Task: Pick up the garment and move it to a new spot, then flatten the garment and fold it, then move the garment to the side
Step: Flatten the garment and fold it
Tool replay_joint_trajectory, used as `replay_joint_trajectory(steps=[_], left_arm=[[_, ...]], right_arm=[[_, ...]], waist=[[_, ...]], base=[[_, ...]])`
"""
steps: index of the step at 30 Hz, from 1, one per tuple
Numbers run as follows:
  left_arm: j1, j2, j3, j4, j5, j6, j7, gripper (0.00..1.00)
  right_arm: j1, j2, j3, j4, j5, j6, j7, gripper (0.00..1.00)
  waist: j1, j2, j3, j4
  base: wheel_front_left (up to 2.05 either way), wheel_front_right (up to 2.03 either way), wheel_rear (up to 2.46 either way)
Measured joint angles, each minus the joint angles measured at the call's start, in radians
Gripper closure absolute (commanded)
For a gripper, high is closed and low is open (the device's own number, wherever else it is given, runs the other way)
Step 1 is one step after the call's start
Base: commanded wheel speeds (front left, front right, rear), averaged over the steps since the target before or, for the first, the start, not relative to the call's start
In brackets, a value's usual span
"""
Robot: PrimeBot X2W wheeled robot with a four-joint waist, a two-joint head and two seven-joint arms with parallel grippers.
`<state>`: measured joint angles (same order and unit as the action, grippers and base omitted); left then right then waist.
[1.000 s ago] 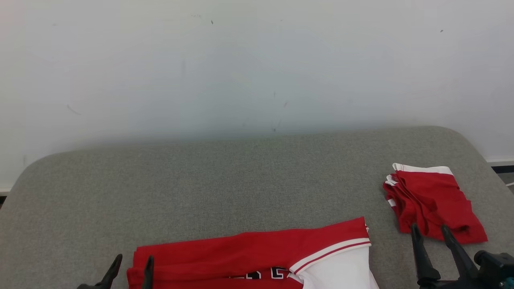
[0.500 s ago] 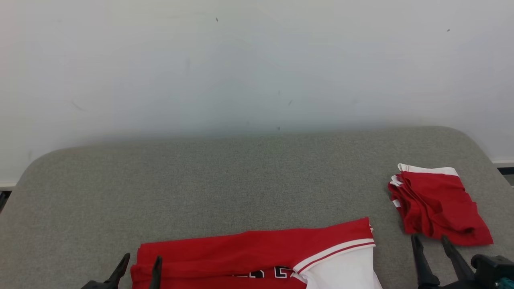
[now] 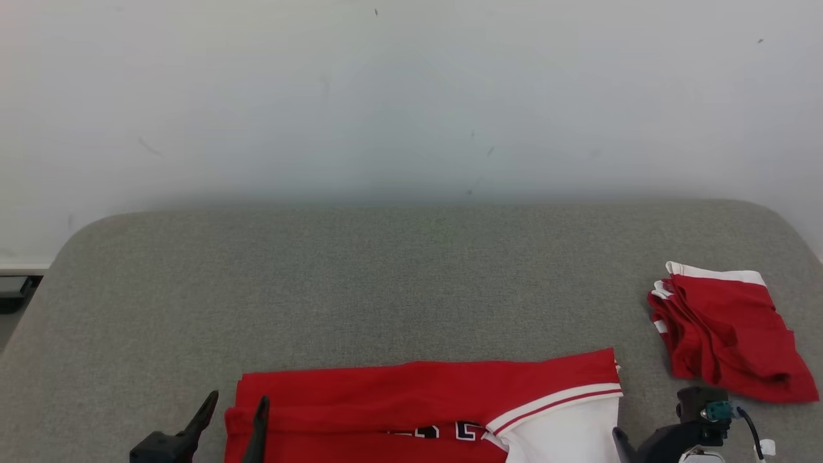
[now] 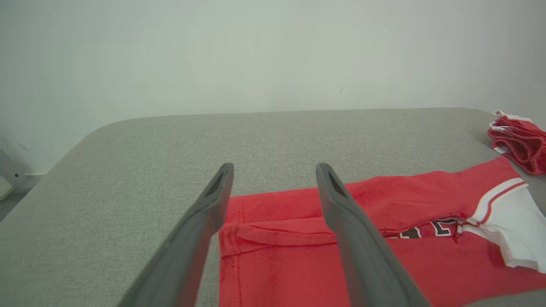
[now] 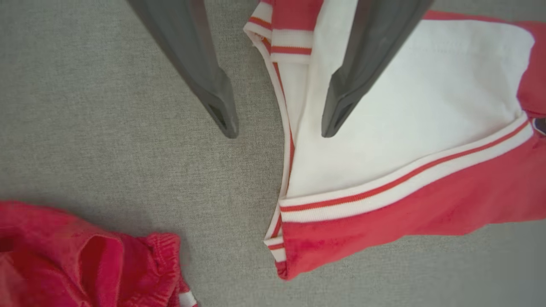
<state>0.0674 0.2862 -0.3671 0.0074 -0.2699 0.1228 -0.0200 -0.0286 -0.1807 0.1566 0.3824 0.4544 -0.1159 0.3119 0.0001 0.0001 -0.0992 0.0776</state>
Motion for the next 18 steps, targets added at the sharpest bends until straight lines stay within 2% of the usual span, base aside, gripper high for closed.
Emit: replay_joint_trajectory(steps=[7, 18], left_arm=[[-0.001, 0.001, 0.0, -0.002, 0.0, 0.0, 0.011, 0.0], [-0.016, 0.0, -0.01, -0.007, 0.006, -0.001, 0.028, 0.0]], right_arm=[[-0.101, 0.024, -0.008, 0.107, 0.013, 0.0, 0.061, 0.0], [-0.16, 0.035, -0.017, 0.244, 0.021, -0.003, 0.112, 0.0]], waist=[[0.0, 0.0, 0.01, 0.019], [0.0, -0.0001, 0.025, 0.038]], base=[[0.0, 0.0, 0.0], [0.0, 0.0, 0.0]])
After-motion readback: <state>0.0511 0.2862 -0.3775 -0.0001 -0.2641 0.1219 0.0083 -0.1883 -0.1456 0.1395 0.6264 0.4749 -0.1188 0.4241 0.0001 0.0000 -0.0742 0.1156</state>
